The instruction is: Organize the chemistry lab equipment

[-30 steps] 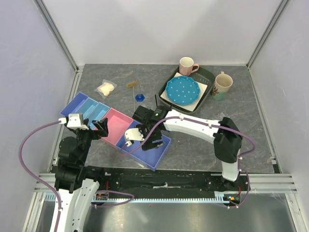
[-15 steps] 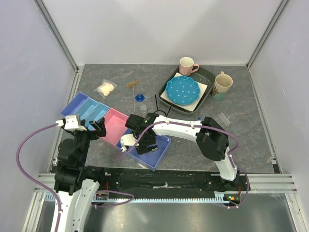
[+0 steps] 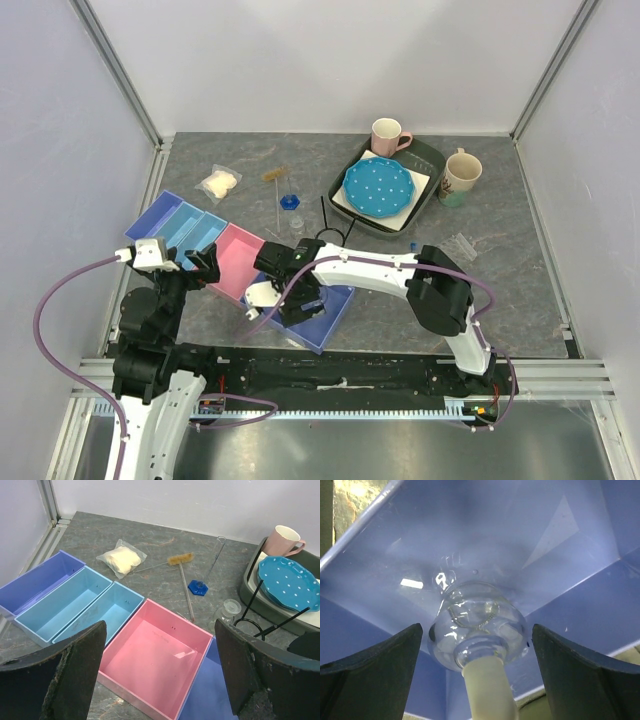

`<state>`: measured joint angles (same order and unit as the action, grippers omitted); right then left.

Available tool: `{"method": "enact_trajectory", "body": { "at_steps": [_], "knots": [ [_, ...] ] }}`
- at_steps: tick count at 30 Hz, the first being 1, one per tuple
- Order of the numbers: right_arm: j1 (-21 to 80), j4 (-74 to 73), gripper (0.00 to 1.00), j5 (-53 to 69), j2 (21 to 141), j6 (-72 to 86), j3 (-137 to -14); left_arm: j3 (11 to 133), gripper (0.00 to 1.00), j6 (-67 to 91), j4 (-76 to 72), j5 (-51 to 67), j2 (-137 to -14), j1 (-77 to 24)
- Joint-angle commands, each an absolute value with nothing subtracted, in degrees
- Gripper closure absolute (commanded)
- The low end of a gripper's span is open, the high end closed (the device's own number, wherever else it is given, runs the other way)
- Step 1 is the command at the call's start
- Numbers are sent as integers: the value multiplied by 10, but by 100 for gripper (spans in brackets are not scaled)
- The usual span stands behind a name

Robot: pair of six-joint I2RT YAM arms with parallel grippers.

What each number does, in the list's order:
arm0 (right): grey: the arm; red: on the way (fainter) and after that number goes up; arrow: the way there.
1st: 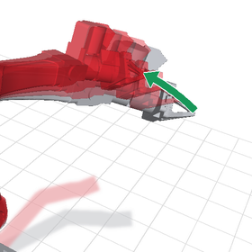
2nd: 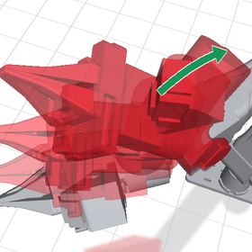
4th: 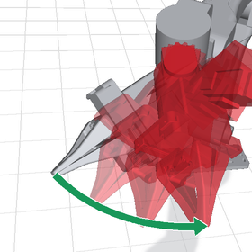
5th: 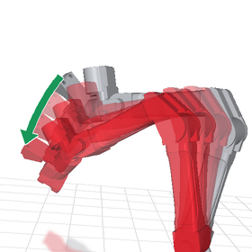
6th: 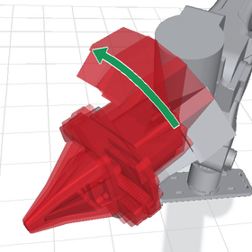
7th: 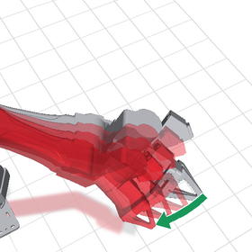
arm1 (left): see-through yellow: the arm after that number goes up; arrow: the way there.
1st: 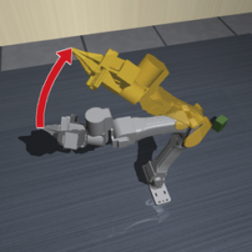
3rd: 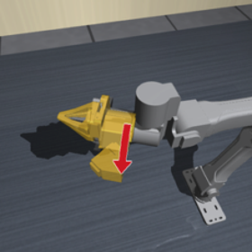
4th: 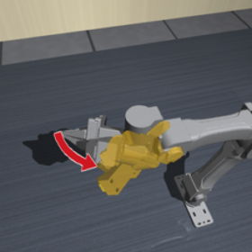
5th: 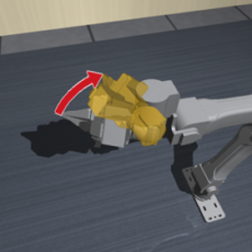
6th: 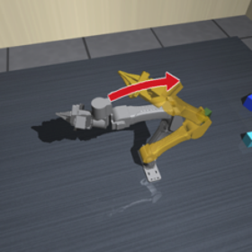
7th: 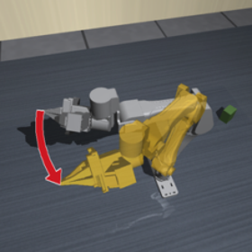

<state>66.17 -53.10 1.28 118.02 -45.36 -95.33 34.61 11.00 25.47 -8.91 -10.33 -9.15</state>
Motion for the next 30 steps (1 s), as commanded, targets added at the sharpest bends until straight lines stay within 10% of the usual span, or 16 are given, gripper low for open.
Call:
{"method": "enact_trajectory", "body": {
  "at_steps": [1,18,30],
  "knots": [
    [664,-555,2,12,1127,-454,-1010,354,5,124,247,-95,-93,-93],
    [628,-592,2,111,957,-403,-1052,372,5,177,252,44,-154,-93],
    [263,-392,2,473,781,-220,-829,453,19,231,255,229,-413,-105]
  ]
}}
